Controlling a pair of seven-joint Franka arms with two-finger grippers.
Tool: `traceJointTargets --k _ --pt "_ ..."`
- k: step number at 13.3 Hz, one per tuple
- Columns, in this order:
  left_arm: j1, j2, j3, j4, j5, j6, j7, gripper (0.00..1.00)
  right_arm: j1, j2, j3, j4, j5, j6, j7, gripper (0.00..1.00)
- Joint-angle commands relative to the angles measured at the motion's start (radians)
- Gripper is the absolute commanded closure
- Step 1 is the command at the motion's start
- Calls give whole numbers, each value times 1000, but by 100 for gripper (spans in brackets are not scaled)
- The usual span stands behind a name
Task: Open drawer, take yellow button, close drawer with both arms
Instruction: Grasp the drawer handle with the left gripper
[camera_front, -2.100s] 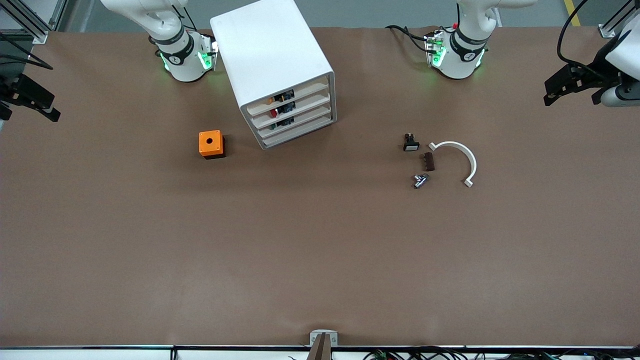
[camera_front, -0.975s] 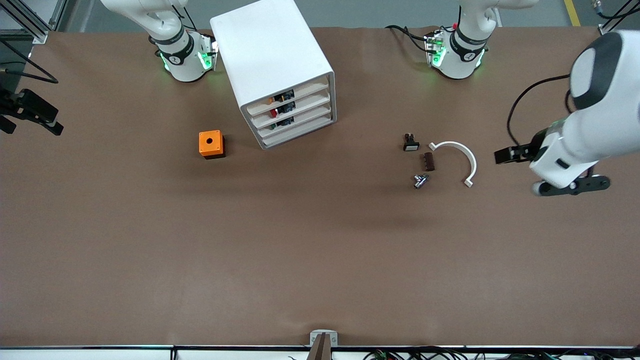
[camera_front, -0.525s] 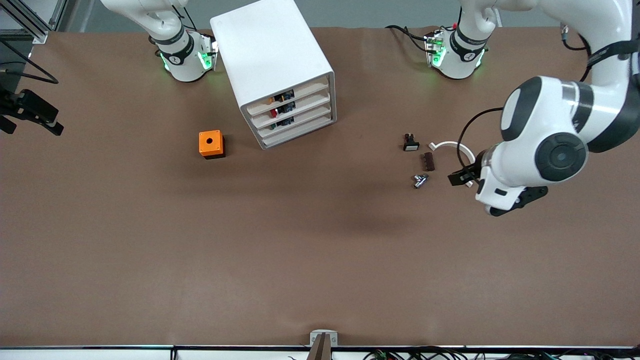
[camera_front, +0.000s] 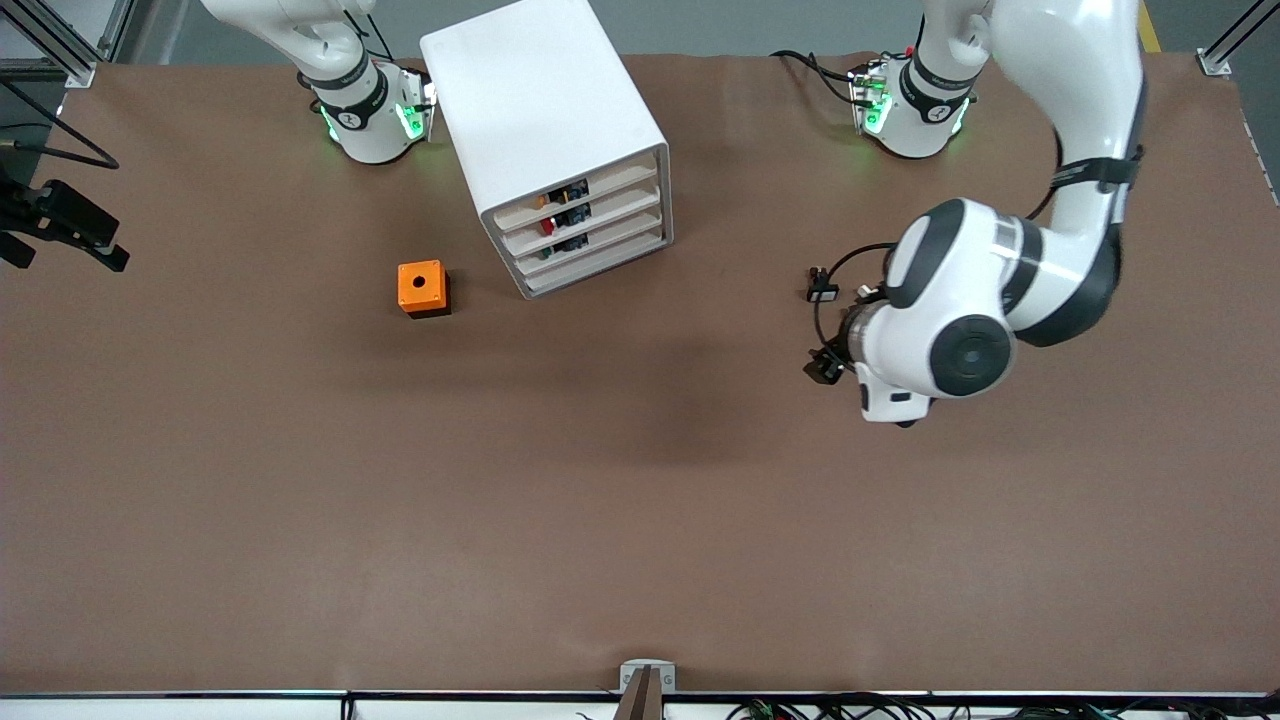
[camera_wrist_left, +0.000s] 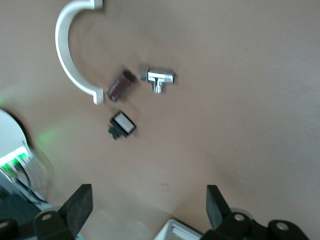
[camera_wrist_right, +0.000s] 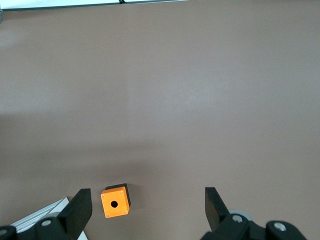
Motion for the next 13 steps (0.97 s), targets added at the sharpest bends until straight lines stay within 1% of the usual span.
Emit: traceJointTargets --k 1,3,5,6,8,11,13 --pt "-65 41 8 27 -15 9 -179 0 -5 -6 5 -7 -11 2 0 0" --pt "-101 70 8 25 -86 18 -280 0 -7 -6 5 -6 -11 0 0 0" --pt "-115 103 8 25 -165 31 -374 0 -7 -6 5 -6 -14 0 -2 0" --pt "-129 121 8 25 -216 32 -427 1 -8 -6 5 -4 -14 3 -11 0" --pt "-148 152 8 25 -316 53 -529 1 -47 -3 5 -3 -4 9 -11 0" --pt "-164 190 8 25 -515 84 -717 2 -42 4 5 0 -4 5 -16 0" --pt "-187 205 8 25 -593 83 -838 5 -41 5 7 -1 -4 -3 -11 0"
